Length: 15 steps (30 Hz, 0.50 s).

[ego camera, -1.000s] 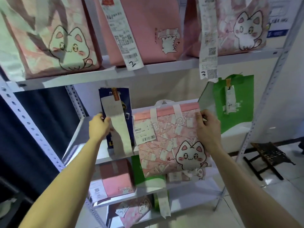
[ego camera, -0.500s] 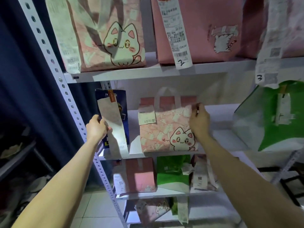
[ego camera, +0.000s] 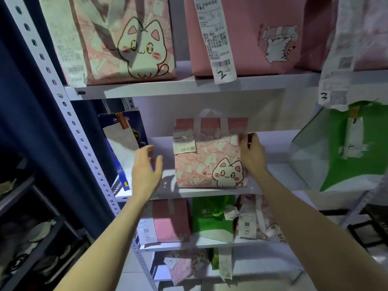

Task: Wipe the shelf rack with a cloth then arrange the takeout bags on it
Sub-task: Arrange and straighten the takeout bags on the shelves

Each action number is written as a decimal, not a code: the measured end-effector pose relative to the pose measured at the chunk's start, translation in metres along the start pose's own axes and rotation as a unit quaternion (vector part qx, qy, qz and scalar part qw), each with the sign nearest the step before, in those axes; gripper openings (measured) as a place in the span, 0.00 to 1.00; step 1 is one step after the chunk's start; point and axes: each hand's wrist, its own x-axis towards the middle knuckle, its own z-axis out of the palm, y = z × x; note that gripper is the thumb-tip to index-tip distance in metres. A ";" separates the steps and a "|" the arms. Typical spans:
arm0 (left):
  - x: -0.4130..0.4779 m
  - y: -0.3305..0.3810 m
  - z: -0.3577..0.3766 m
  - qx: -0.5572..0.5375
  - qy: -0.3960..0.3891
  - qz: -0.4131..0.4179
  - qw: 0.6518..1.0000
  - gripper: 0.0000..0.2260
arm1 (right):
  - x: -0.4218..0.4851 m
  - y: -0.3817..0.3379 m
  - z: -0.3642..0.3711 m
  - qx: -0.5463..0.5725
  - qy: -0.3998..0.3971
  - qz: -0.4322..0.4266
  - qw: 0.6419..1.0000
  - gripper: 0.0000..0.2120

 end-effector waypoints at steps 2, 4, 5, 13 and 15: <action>-0.002 0.015 0.023 -0.009 -0.106 -0.017 0.994 0.22 | -0.009 0.005 -0.008 0.010 -0.026 0.002 1.000 0.17; -0.007 0.030 0.043 0.014 -0.181 -0.043 0.982 0.23 | -0.018 0.020 -0.013 0.006 -0.068 -0.001 0.998 0.18; -0.010 0.037 0.052 0.022 -0.191 -0.053 0.980 0.22 | -0.018 0.029 -0.015 -0.019 -0.100 -0.003 0.995 0.21; -0.035 0.111 0.134 0.002 -0.208 -0.080 0.975 0.21 | 0.029 0.063 -0.095 -0.093 -0.152 0.019 0.984 0.23; -0.041 0.127 0.150 0.003 -0.193 -0.089 0.977 0.23 | 0.030 0.069 -0.120 -0.094 -0.176 0.031 0.979 0.21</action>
